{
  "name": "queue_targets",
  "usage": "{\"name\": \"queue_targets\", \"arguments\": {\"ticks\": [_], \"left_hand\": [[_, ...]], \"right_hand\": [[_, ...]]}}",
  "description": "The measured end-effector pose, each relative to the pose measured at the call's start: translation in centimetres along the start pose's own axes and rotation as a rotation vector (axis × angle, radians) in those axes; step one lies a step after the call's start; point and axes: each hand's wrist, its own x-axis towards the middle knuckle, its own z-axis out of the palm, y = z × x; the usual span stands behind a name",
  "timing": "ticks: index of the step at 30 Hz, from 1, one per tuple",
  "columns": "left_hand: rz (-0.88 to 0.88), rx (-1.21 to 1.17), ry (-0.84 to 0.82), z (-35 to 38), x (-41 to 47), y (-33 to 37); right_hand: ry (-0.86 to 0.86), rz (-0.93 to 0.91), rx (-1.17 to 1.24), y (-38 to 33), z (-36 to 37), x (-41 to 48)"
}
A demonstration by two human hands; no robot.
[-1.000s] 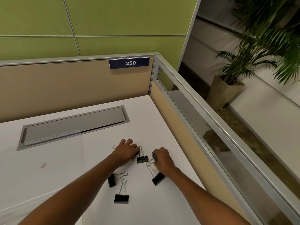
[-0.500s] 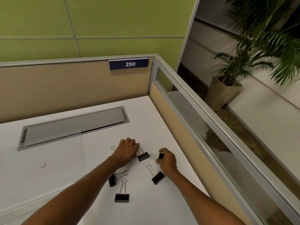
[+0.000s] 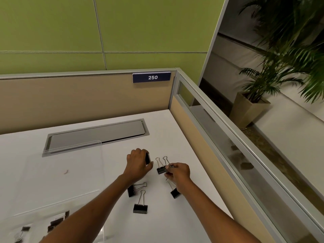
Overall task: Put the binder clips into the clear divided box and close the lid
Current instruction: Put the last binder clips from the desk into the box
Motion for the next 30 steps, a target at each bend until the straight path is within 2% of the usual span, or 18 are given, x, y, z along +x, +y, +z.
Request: {"name": "queue_targets", "arguments": {"ticks": [7,16,23,30], "left_hand": [[-0.135,-0.141,-0.003,-2.4,-3.5,-1.1],[-0.18,-0.319,-0.054,-6.9,-9.0,-2.8],[-0.251,-0.406,-0.056,-9.2,-14.3,-4.7],[-0.31,-0.404,-0.044,-10.7,-20.0,-6.6]], "right_hand": [[-0.033,0.001,0.039,0.2,1.4,-3.0],[-0.118,-0.028,0.019,1.4,4.1,-8.4],[-0.113,-0.131,-0.217,3.6,6.1,-12.6],[-0.142,-0.147,-0.25,6.3,7.8,-17.2]]}}
